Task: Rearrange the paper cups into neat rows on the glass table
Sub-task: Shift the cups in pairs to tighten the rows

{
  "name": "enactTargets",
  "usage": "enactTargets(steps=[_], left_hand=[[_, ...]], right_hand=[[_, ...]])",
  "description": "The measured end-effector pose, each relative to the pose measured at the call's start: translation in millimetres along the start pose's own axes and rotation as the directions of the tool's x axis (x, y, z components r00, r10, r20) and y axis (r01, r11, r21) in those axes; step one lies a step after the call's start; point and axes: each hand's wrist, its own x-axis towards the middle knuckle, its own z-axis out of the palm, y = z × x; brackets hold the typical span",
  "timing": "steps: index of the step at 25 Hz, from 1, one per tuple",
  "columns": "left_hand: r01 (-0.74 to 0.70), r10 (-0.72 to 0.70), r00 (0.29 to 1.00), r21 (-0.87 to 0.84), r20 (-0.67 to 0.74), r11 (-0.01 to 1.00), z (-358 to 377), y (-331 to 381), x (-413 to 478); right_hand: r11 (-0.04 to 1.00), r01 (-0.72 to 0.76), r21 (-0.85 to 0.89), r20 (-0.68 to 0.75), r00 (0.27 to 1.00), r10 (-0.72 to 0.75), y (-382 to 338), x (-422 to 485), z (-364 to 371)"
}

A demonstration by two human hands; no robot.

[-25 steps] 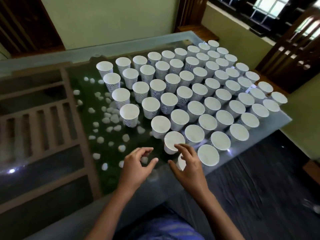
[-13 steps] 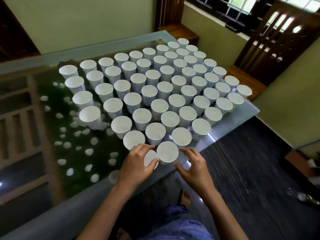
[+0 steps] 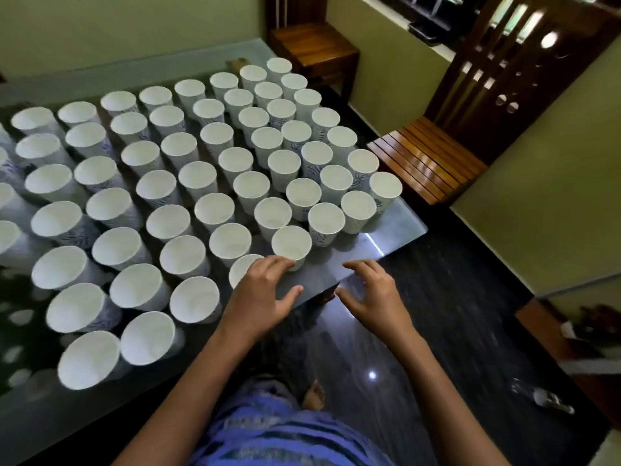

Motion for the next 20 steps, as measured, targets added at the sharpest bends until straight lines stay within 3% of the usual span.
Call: enactTargets(steps=[16,20], left_hand=[[0.058,-0.058,0.998,0.024,0.009,0.998,102,65,168],[0.169,-0.170,0.985,0.063,0.007,0.984,112,67,182]], right_hand=[[0.988,0.127,-0.090,0.057,0.991,-0.122,113,170,-84],[0.980,0.187,-0.066,0.137,0.975,-0.177,128,194,-86]])
